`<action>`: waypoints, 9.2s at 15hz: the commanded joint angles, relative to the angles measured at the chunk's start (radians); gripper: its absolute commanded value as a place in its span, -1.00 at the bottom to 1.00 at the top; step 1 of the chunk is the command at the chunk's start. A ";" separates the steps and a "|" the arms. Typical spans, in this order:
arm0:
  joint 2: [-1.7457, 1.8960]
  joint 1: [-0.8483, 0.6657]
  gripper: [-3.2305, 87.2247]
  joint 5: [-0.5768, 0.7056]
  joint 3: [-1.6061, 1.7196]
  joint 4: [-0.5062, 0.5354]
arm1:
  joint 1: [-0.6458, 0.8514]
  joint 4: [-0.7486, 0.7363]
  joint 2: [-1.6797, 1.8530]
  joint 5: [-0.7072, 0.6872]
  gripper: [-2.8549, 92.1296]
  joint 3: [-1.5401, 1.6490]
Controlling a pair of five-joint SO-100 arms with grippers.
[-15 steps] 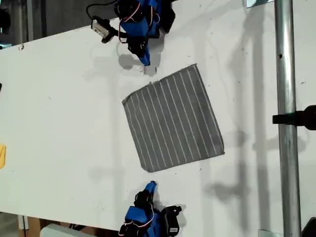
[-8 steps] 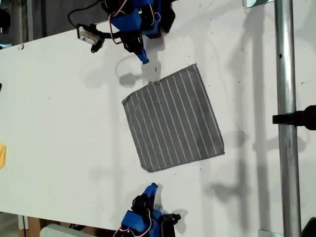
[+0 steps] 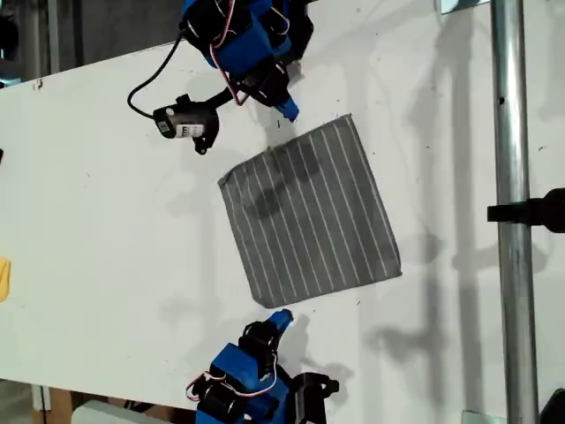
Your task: Grasp corners of a towel and fold twice.
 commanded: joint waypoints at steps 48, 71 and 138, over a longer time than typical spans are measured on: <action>-0.525 0.179 -0.77 0.121 -0.669 0.262 | -0.025 -0.433 -0.308 -0.040 -0.27 0.479; -0.868 0.126 -0.17 0.416 -0.859 0.173 | 0.015 -0.750 -0.425 -0.023 -0.94 0.681; -0.741 0.414 -0.99 -0.112 -0.736 0.261 | -0.173 -0.500 -0.410 -0.058 -0.95 -0.046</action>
